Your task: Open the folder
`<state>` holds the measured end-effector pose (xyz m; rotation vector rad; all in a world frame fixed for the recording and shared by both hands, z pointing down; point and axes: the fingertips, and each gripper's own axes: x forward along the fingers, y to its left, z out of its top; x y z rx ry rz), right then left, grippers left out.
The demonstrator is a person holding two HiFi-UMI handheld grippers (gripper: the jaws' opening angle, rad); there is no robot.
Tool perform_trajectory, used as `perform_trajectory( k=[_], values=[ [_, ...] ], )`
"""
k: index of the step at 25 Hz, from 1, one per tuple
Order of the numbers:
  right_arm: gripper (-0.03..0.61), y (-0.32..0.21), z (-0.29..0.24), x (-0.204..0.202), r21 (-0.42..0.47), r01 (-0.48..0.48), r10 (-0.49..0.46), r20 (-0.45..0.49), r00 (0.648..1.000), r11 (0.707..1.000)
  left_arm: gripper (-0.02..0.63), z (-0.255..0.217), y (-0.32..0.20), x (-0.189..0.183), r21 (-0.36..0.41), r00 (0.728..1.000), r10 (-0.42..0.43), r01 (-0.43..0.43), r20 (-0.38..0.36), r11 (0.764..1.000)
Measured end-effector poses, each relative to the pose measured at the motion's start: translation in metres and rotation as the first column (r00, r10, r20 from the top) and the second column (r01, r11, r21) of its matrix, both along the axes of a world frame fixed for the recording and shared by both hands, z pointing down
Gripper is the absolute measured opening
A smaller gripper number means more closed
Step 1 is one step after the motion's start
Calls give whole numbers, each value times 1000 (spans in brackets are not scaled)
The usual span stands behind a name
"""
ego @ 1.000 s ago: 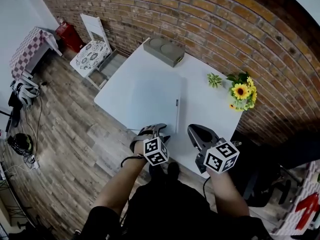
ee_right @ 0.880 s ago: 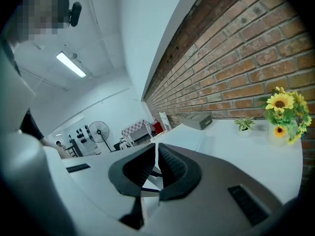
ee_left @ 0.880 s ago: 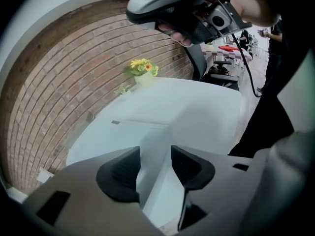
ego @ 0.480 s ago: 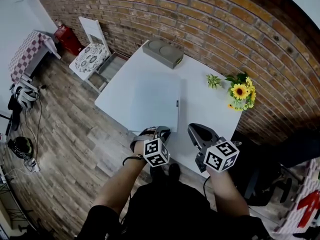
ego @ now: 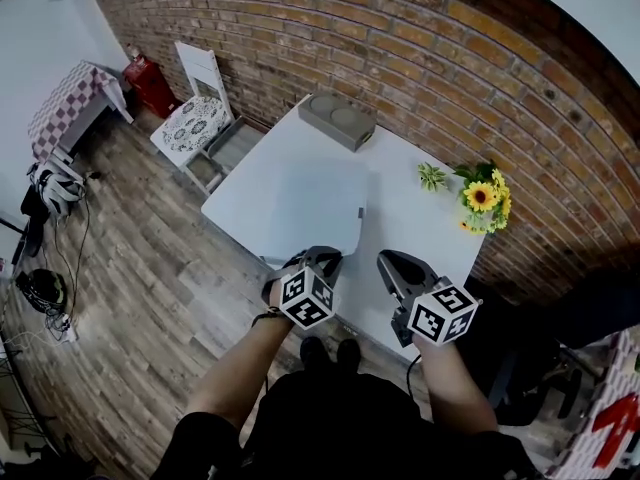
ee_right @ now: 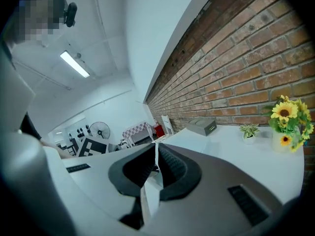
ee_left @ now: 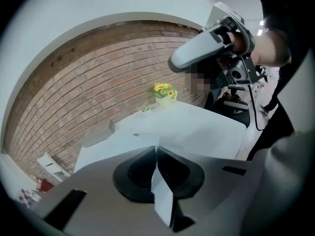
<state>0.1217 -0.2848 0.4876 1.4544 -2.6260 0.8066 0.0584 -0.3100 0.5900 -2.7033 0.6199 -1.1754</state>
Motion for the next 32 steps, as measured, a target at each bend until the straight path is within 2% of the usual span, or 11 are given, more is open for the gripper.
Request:
perform_trajectory(
  k=[6,12,16,20,30,32],
  values=[
    [34,-1,-1,-1,6,6,-6,-2,1000,1000,26,-26,-14,-1,-62,984,-108,100,-143,993],
    [34,0,7,-5,-12,16,-16,0,1000,1000,23,-54,-21,-2,-49,961,-149,141,-232,989],
    [34,-1,8,-5,-13,23,-23,-2,1000,1000,23,-75,-24,-12,-82,914,-221,206,-340,975],
    [34,-7,6,-7,-11,36,-36,-4,999,999,23,-84,-28,-33,-106,863,-300,282,-405,954],
    [34,-21,-1,-25,4,87,-87,-12,996,996,23,-94,-30,-92,-165,718,-476,462,-508,872],
    [34,-23,-2,-30,5,98,-98,-14,995,995,23,-95,-29,-105,-167,699,-498,488,-513,857]
  ],
)
